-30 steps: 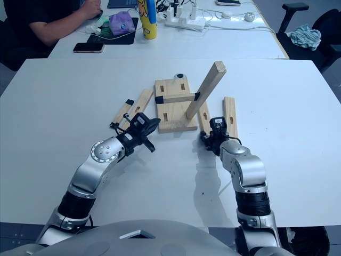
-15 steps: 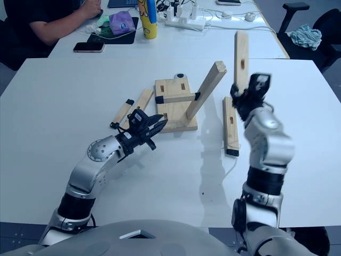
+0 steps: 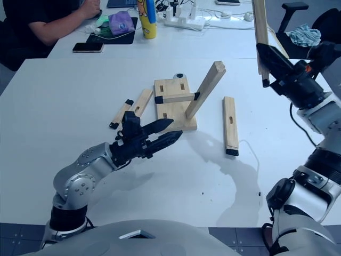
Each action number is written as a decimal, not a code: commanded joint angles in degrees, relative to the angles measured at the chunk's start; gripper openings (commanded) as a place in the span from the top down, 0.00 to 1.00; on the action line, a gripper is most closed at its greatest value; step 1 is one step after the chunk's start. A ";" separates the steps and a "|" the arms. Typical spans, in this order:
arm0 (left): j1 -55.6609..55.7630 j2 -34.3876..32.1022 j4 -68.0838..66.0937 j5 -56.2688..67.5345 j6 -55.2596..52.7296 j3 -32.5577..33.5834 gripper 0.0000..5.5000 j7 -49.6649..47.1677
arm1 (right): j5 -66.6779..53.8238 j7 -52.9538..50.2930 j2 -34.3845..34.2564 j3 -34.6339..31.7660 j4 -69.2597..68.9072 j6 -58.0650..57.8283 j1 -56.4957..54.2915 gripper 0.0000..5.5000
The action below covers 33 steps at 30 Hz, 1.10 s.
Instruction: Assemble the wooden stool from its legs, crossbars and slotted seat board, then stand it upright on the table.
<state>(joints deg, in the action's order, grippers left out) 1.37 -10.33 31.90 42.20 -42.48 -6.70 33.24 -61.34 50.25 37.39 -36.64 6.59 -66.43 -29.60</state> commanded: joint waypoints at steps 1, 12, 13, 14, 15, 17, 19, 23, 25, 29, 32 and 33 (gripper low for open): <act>0.05 -1.41 1.12 5.53 -2.87 2.78 0.32 -1.10 | -7.14 7.41 4.47 2.91 -4.96 -6.99 3.62 0.62; 2.54 -3.37 0.99 32.89 -9.12 10.51 0.26 -6.94 | -8.47 18.63 5.31 15.17 -15.59 -6.92 17.87 0.62; 2.95 -3.87 0.23 34.99 -9.59 10.84 0.26 -7.37 | -8.49 19.71 5.21 16.17 -15.94 -6.77 18.67 0.62; 3.34 -4.62 -0.60 36.80 -10.15 10.94 0.26 -7.75 | -8.27 20.74 5.18 17.29 -16.10 -6.49 19.34 0.62; 3.64 -5.48 -1.31 37.86 -10.72 10.85 0.26 -7.96 | -7.80 21.49 5.19 18.18 -16.16 -5.90 19.84 0.62; 3.93 -7.51 -2.43 37.44 -11.54 10.23 0.26 -7.68 | -7.76 22.82 5.17 19.36 -15.79 -5.47 20.16 0.62; 4.47 -8.82 -3.32 37.54 -11.91 9.95 0.26 -7.34 | -7.07 24.15 5.63 20.85 -16.39 -4.67 20.74 0.62; 5.85 -10.23 -4.14 37.87 -12.06 9.64 0.26 -7.04 | -5.99 26.32 6.56 23.13 -17.64 -3.30 21.77 0.62; 6.15 -10.51 -4.30 37.76 -11.90 9.56 0.26 -7.09 | -5.63 27.29 7.00 24.26 -18.06 -2.81 21.94 0.62; 6.93 -10.42 -3.52 39.19 -11.51 9.40 0.26 -7.32 | -1.86 28.82 7.65 28.23 -19.22 0.54 23.02 0.62; 7.35 -10.46 -3.16 40.63 -11.31 9.39 0.26 -7.57 | -0.82 29.61 7.84 29.65 -19.65 2.06 23.49 0.62; 7.38 -10.59 -3.07 41.08 -11.24 9.45 0.26 -7.67 | -0.35 29.74 7.91 30.17 -19.64 2.59 23.49 0.62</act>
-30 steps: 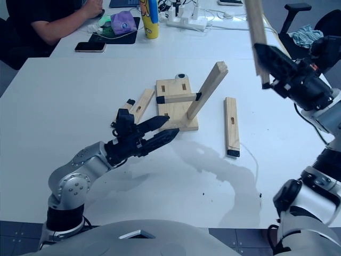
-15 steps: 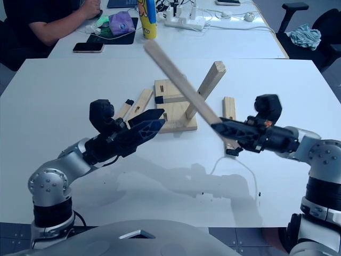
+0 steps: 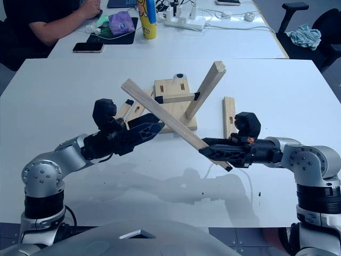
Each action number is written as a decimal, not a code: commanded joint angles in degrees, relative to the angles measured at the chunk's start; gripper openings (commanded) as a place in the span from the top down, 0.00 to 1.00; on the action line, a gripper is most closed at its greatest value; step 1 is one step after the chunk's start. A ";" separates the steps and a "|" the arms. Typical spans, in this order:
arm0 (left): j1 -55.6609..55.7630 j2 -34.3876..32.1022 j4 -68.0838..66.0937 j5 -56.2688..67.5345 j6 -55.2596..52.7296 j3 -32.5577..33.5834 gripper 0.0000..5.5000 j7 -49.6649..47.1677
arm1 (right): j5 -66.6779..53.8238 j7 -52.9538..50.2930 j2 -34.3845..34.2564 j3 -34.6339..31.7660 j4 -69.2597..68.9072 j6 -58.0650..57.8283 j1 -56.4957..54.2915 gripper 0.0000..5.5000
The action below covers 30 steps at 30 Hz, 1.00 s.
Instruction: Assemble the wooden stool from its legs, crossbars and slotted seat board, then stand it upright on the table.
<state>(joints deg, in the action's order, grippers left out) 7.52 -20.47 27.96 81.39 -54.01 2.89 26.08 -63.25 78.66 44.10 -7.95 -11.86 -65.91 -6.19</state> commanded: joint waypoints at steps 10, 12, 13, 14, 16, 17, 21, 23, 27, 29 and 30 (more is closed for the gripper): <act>0.52 -2.51 0.85 3.45 0.49 -0.09 0.31 -0.22 | 2.75 2.82 1.86 2.80 0.26 4.15 -1.14 0.62; 0.37 -2.86 0.62 3.26 0.55 -0.16 0.37 0.13 | 2.26 3.00 1.87 2.63 0.67 3.90 -1.30 0.62; 0.31 -3.01 0.50 3.19 0.61 -0.18 0.40 0.24 | 2.07 3.12 1.97 2.66 0.56 3.78 -1.28 0.62; 0.25 -3.16 0.49 3.17 0.61 -0.24 0.42 0.27 | 1.97 3.32 2.11 2.76 0.42 3.68 -1.26 0.62; 0.06 -3.49 0.50 2.99 0.53 -0.53 0.48 0.48 | 1.97 3.46 2.14 2.89 0.42 3.69 -1.31 0.62; -0.04 -3.60 0.48 2.92 0.49 -0.65 0.48 0.63 | 1.97 3.48 2.11 2.92 0.53 3.73 -1.46 0.62; -0.06 -3.90 0.21 2.93 0.60 -0.82 0.58 1.00 | 2.01 3.67 2.22 3.12 0.58 3.94 -1.84 0.62; 0.07 -4.04 -0.01 2.89 0.57 -0.87 0.61 1.18 | 2.47 3.95 2.38 3.46 0.72 4.24 -1.84 0.62; 0.18 -4.46 -0.44 2.18 0.76 -0.79 0.62 1.67 | 2.98 3.35 2.23 3.74 1.05 4.60 -1.97 0.62; 0.20 -4.75 -0.45 0.85 1.29 -0.67 0.62 2.43 | 2.81 2.02 1.80 3.60 2.05 3.92 -2.49 0.62; 0.18 -4.92 -0.60 0.36 1.54 -0.51 0.62 2.79 | 2.81 1.93 1.86 3.54 2.40 3.83 -2.56 0.57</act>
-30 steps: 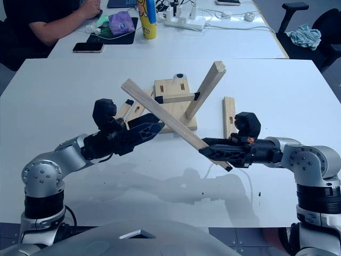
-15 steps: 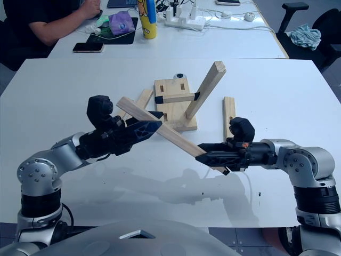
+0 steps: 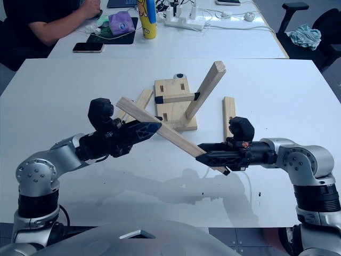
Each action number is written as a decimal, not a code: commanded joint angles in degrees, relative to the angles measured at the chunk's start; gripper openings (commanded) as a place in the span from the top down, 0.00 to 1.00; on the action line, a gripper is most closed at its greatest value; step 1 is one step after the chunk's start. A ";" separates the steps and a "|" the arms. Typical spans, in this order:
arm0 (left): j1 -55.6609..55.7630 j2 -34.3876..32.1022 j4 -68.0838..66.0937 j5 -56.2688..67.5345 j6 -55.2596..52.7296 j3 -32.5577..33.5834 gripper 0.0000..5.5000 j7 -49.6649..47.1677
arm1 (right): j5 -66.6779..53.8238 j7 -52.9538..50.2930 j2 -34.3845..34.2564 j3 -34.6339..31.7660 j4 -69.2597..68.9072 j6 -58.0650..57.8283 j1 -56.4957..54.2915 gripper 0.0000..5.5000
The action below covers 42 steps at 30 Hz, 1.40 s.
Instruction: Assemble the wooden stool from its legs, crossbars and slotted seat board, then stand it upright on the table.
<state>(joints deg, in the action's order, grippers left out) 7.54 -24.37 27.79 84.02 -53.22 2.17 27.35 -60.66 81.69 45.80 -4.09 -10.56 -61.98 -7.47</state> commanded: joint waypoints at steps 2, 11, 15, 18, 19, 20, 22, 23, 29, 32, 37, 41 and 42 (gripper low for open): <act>0.00 -1.52 -0.51 -3.62 1.27 0.58 0.62 1.97 | 0.62 -0.99 0.41 -0.65 1.52 0.55 -1.20 0.52; -3.67 -7.85 3.83 -5.97 2.48 7.64 0.62 2.11 | 2.72 -8.25 -2.52 -4.84 6.79 3.43 -0.23 0.31; -4.89 -12.87 4.48 -13.45 5.36 12.43 0.62 2.90 | 13.06 -17.40 -8.73 0.49 2.99 13.66 3.89 0.30; -3.24 -15.64 3.55 -18.37 7.86 13.92 0.62 5.40 | 19.83 -25.88 -16.40 4.64 -0.98 21.62 6.48 0.34; -2.52 -16.60 3.43 -20.29 8.56 13.61 0.62 6.13 | 23.54 -29.05 -18.50 6.09 -1.10 25.31 6.93 0.37; -1.84 -17.63 3.37 -22.39 9.22 12.94 0.62 7.07 | 27.45 -32.40 -20.52 7.52 -0.48 28.89 7.26 0.40; -0.83 -18.74 3.38 -25.76 10.46 11.90 0.62 8.42 | 33.01 -36.97 -23.73 9.76 0.40 34.61 7.72 0.47; -0.52 -19.59 3.30 -27.65 11.00 11.30 0.62 9.17 | 37.08 -39.28 -24.74 11.56 1.17 38.43 7.70 0.48; 2.70 -21.65 -0.24 -37.73 16.76 9.77 0.62 12.66 | 55.74 -49.95 -28.81 19.38 7.35 55.17 5.04 0.63; 5.14 -21.79 -3.05 -42.71 20.18 7.99 0.62 14.53 | 61.28 -52.85 -29.87 21.82 10.73 58.66 3.53 0.71; 6.55 -21.10 -5.77 -46.87 22.49 5.70 0.62 16.73 | 65.66 -54.09 -33.35 25.95 14.33 61.57 0.05 0.84; 7.98 -19.78 -7.36 -48.28 23.41 4.15 0.62 17.66 | 66.58 -56.51 -36.21 25.41 17.59 60.68 -2.49 0.95; 8.14 -19.33 -7.61 -48.38 23.62 4.07 0.62 17.76 | 66.13 -56.81 -36.97 24.88 18.49 60.39 -3.01 0.97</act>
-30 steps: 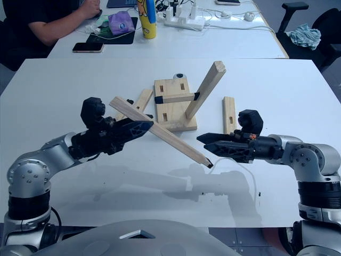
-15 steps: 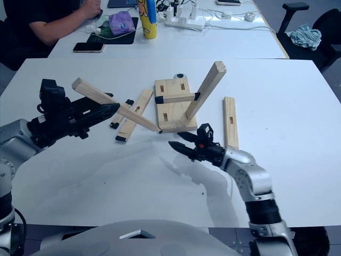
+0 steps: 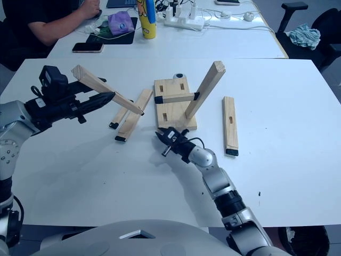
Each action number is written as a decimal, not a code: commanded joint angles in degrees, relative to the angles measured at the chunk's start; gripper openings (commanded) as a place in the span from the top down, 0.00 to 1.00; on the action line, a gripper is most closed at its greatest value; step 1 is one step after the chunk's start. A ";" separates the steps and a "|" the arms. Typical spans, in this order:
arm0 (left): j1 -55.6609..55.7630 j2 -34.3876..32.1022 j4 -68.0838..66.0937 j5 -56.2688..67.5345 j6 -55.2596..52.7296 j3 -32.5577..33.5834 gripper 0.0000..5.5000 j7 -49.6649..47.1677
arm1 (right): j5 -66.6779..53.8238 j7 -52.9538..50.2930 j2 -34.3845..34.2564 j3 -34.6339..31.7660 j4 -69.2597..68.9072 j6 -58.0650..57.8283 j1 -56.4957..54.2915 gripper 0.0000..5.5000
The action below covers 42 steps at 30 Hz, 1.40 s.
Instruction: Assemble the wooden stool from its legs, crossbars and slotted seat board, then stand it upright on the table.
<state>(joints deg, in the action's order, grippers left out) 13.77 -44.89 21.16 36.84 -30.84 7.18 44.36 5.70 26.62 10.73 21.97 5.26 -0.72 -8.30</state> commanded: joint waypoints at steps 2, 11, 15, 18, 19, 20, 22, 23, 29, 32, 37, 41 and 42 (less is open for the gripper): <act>2.09 1.68 -1.73 -2.19 1.93 -1.39 0.62 1.07 | 0.81 -2.64 -2.83 -0.92 4.22 -1.11 -3.62 1.00; 3.27 2.69 -3.32 -5.06 3.07 -2.36 0.62 2.00 | 13.27 -3.66 -0.30 5.52 9.05 -8.73 -5.91 1.00; 2.34 3.47 -2.26 -5.85 3.46 -1.92 0.62 1.32 | 13.09 -1.15 2.87 4.56 5.27 -11.46 -3.90 1.00; 1.49 4.22 -1.32 -5.95 3.47 -1.63 0.62 0.85 | 13.39 0.71 5.68 4.34 0.74 -13.17 -2.25 1.00; 1.25 4.42 -1.12 -6.00 3.49 -1.65 0.62 0.76 | 13.00 1.47 6.41 4.08 -0.82 -13.83 -1.62 1.00; 1.17 4.71 -1.04 -5.89 3.55 -1.68 0.62 0.73 | 12.60 2.03 6.90 3.83 -2.09 -14.40 -1.04 1.00; 0.69 5.07 -0.46 -5.59 3.42 -1.54 0.62 0.49 | 12.37 3.14 7.96 3.86 -4.07 -14.72 -0.40 1.00; 0.49 5.34 -0.17 -5.32 3.42 -1.39 0.62 0.35 | 11.59 3.85 8.10 3.61 -5.09 -15.14 -0.12 1.00; 0.73 6.94 1.49 -4.75 2.40 -2.20 0.62 -0.23 | 5.37 7.05 8.85 -0.76 -14.64 -18.22 2.02 1.00; 0.75 7.92 2.16 -4.49 1.99 -2.69 0.62 -0.76 | -0.38 7.20 7.59 -5.68 -19.30 -21.02 2.82 1.00; 1.58 9.55 1.02 -4.74 2.43 -4.07 0.62 -0.21 | -9.24 3.35 2.54 -14.14 -18.84 -24.72 2.42 1.00; 3.63 10.47 -1.58 -5.20 3.07 -5.97 0.62 1.49 | -7.57 -1.39 1.18 -14.51 -12.64 -24.62 1.82 1.00; 4.23 10.71 -2.18 -5.37 3.22 -6.41 0.62 1.87 | -7.52 -2.11 0.77 -14.51 -10.88 -24.53 1.54 1.00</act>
<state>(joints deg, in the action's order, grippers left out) 15.85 -34.52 20.16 31.90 -28.35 1.64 45.27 -2.44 26.47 12.33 7.82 -8.77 -24.83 -5.92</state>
